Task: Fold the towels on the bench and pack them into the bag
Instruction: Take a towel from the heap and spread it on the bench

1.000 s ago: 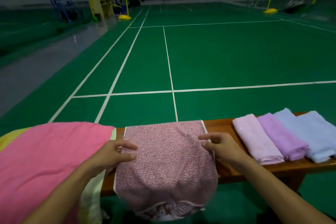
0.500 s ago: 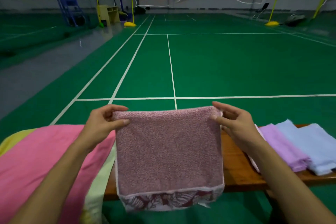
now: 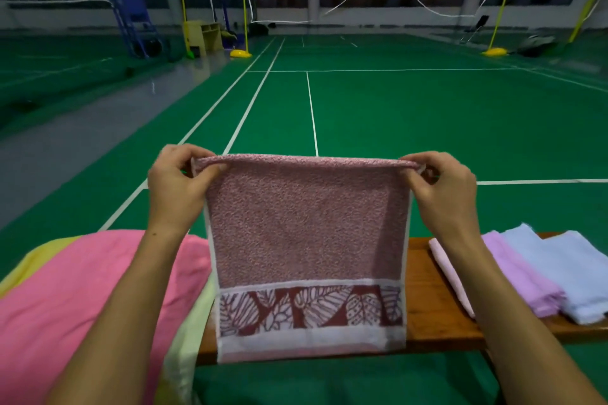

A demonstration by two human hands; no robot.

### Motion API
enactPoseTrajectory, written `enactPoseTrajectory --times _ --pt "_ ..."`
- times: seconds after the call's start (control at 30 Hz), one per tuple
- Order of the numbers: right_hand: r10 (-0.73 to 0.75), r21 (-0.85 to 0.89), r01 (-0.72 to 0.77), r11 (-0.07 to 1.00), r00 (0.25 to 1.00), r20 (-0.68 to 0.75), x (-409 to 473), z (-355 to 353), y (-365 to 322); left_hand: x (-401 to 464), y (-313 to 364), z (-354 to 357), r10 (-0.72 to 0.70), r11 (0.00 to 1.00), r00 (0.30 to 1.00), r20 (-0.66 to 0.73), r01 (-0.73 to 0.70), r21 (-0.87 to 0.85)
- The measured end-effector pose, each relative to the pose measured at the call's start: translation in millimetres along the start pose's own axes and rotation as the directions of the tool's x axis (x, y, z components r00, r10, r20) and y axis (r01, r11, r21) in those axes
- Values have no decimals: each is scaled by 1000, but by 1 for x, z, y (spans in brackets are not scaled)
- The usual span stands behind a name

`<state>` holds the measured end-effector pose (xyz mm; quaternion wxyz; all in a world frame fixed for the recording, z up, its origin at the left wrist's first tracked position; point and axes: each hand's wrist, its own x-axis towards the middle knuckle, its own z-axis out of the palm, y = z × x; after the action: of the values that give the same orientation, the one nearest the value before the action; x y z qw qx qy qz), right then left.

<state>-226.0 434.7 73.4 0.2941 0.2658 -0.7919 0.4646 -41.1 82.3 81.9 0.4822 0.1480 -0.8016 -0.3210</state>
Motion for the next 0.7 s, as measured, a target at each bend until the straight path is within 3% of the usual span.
enactPoseTrajectory --times 0.07,0.2,0.37,0.7 --pt "14 1 -14 1000 1000 -9 5 -4 -1 4 6 0 -64 996 998 7 64 -61" --pt "163 245 -181 953 982 94 9 -8 -7 2 19 -1 -153 949 981 117 179 -259" --pt "287 426 -357 832 932 220 -1 -21 -18 -4 38 -19 -129 941 984 124 161 -297" --pt "248 574 -371 730 927 283 -23 -70 -52 -14 82 -63 -75 957 973 217 131 -258"
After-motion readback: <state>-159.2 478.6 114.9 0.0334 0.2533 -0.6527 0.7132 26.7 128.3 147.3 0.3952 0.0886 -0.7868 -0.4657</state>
